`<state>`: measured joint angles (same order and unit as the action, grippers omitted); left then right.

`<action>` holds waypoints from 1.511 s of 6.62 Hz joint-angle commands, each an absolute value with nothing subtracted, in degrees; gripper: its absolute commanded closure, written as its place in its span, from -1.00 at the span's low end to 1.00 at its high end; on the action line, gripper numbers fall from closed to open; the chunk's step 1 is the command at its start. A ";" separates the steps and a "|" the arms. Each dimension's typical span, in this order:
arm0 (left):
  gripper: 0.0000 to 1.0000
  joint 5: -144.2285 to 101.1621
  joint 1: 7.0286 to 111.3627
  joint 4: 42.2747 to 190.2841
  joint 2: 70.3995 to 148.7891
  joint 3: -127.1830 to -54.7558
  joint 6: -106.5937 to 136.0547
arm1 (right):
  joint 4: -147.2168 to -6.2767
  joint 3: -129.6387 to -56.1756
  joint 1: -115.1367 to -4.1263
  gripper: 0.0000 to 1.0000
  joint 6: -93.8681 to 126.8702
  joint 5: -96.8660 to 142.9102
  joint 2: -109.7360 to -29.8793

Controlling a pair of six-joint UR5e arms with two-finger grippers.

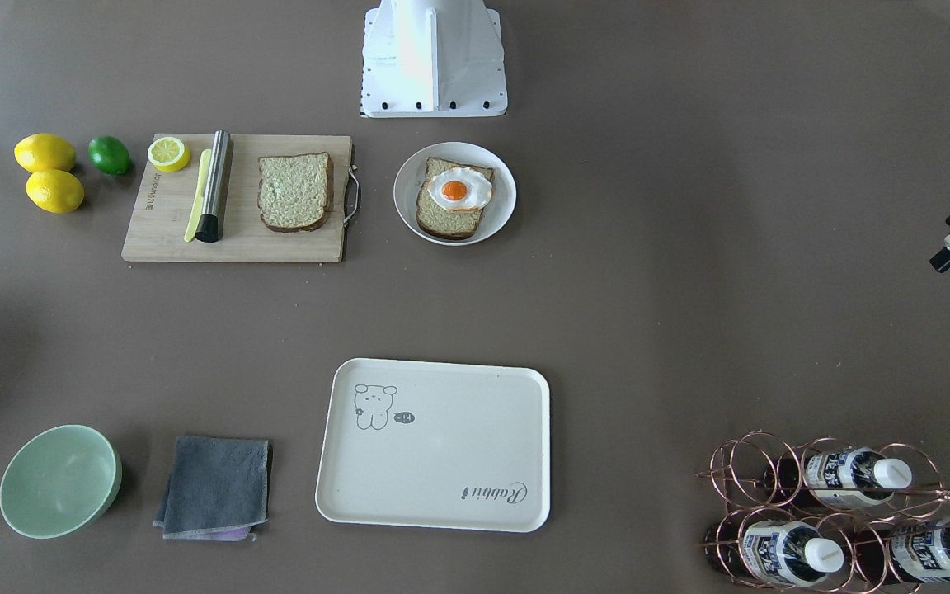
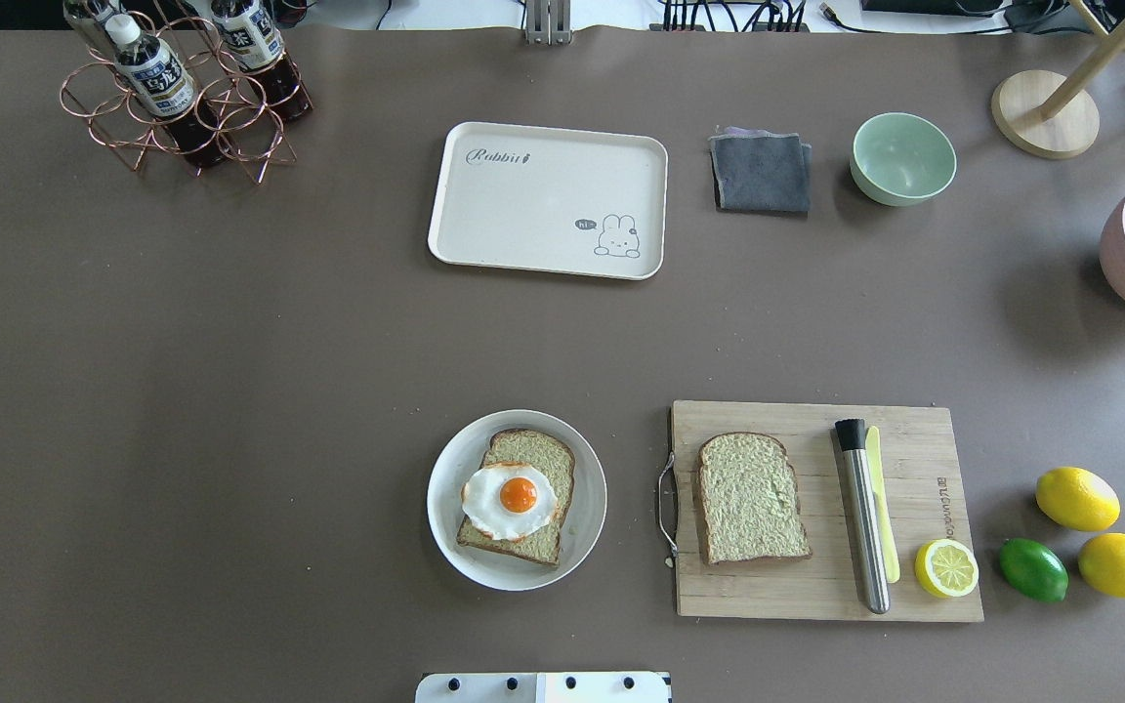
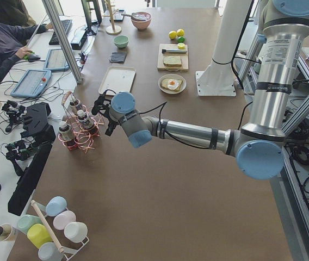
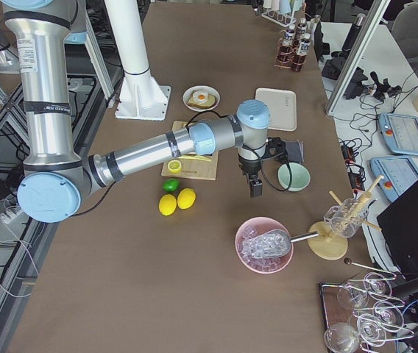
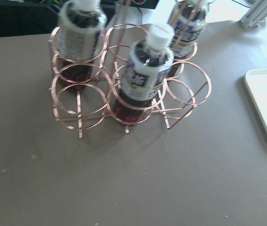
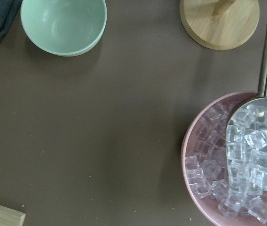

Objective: Make sandwich and place on tray
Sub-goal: 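Lower the right gripper to the board's bread slice while the left arm moves in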

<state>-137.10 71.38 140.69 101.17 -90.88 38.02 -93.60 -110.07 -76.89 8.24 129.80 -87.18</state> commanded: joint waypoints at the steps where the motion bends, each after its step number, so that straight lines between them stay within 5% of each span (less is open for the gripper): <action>1: -0.98 -132.19 63.76 139.41 105.10 -93.50 49.65 | -86.73 -113.72 -68.16 -1.00 30.11 129.55 -86.13; 3: -0.96 -128.44 58.48 130.50 107.83 -98.40 57.17 | -72.90 -113.73 -58.58 -0.99 52.56 125.27 -87.10; 6: -0.96 -111.24 46.45 105.51 114.77 -108.61 57.48 | -72.60 -119.68 -43.05 -0.97 72.78 113.79 -87.19; 10: -0.96 -110.13 45.26 105.38 115.75 -108.63 57.57 | -54.67 -120.50 -25.28 -0.93 83.47 98.42 -96.51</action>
